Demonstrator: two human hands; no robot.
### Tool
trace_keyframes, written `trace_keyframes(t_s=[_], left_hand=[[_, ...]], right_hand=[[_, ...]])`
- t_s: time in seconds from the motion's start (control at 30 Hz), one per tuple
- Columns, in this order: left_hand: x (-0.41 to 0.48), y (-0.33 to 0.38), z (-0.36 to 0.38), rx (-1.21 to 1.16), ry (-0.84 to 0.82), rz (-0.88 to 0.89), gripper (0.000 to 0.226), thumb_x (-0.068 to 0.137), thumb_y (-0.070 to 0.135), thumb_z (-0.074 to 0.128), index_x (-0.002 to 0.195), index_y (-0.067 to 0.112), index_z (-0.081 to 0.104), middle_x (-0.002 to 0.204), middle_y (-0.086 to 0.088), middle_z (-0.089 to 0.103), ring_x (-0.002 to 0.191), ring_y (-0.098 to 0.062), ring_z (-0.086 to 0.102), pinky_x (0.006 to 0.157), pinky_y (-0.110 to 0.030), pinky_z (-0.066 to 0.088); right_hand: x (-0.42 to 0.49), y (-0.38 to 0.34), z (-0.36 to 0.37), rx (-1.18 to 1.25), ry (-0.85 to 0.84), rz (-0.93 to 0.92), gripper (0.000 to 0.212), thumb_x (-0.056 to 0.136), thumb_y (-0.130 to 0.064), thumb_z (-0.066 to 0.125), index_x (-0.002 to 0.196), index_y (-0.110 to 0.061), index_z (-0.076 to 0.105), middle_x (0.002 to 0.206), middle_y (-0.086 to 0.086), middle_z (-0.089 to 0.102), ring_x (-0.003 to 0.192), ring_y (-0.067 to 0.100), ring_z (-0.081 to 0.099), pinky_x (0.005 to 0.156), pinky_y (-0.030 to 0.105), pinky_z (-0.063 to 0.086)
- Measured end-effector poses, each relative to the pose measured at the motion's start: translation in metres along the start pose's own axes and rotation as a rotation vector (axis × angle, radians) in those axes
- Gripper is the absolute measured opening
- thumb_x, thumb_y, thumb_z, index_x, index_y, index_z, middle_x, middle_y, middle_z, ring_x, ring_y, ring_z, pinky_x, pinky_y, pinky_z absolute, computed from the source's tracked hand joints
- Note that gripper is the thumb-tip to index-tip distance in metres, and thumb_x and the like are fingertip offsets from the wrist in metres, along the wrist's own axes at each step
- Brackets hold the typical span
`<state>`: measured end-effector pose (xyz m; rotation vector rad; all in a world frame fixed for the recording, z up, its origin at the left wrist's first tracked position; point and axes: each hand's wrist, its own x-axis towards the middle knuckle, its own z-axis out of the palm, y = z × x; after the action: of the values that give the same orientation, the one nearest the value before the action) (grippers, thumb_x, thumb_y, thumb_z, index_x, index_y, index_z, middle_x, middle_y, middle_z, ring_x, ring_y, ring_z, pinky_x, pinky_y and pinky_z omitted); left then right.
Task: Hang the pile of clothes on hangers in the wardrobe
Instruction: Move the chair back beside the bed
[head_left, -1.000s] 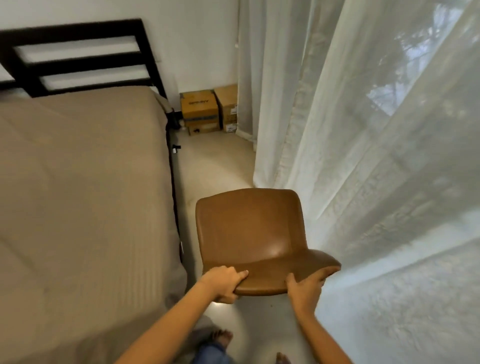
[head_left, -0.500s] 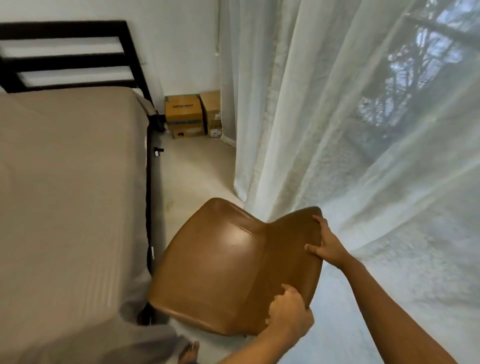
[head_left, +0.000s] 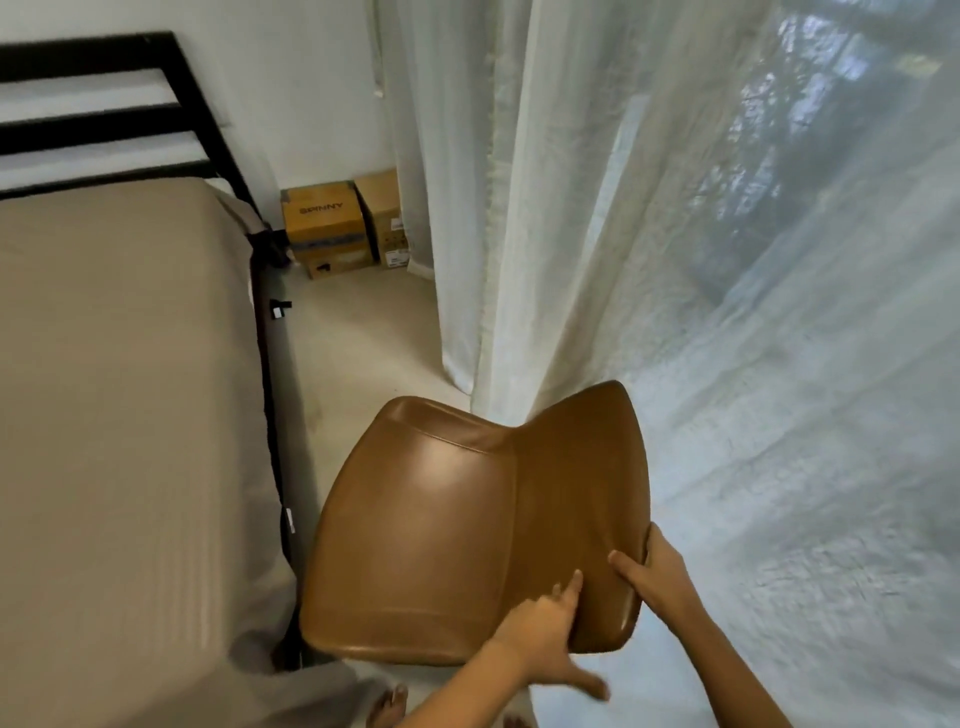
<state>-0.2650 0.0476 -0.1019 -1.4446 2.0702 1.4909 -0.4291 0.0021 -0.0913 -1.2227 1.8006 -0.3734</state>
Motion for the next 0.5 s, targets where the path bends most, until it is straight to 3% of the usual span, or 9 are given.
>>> trace_keyframes(t_s=[0.17, 0.3, 0.5], left_hand=[[0.019, 0.004, 0.023, 0.057, 0.029, -0.045, 0.092, 0.097, 0.039, 0.046, 0.119, 0.036, -0.043, 0.156, -0.019, 0.011, 0.126, -0.040, 0.045, 0.108, -0.048, 0.034], [0.049, 0.027, 0.011, 0.109, 0.071, -0.042, 0.087, 0.098, 0.037, 0.044, 0.143, 0.019, -0.028, 0.151, -0.028, 0.019, 0.118, -0.043, 0.051, 0.100, -0.049, 0.040], [0.103, 0.058, -0.021, 0.105, 0.153, -0.064, 0.084, 0.098, 0.041, 0.042, 0.147, 0.012, -0.020, 0.144, -0.029, 0.035, 0.117, -0.041, 0.053, 0.099, -0.047, 0.043]], right_hand=[[0.011, -0.006, -0.022, -0.059, -0.167, -0.108, 0.051, 0.088, -0.031, 0.061, 0.131, -0.017, 0.038, 0.121, -0.003, 0.052, 0.116, 0.026, 0.057, 0.094, 0.031, 0.048], [0.041, -0.017, -0.053, -0.162, -0.207, -0.115, 0.052, 0.089, -0.030, 0.062, 0.133, -0.014, 0.038, 0.121, -0.002, 0.052, 0.117, 0.025, 0.056, 0.093, 0.029, 0.048], [0.094, -0.038, -0.080, -0.380, -0.057, -0.095, 0.042, 0.091, -0.028, 0.059, 0.125, -0.007, 0.043, 0.125, 0.014, 0.056, 0.108, 0.028, 0.057, 0.087, 0.031, 0.049]])
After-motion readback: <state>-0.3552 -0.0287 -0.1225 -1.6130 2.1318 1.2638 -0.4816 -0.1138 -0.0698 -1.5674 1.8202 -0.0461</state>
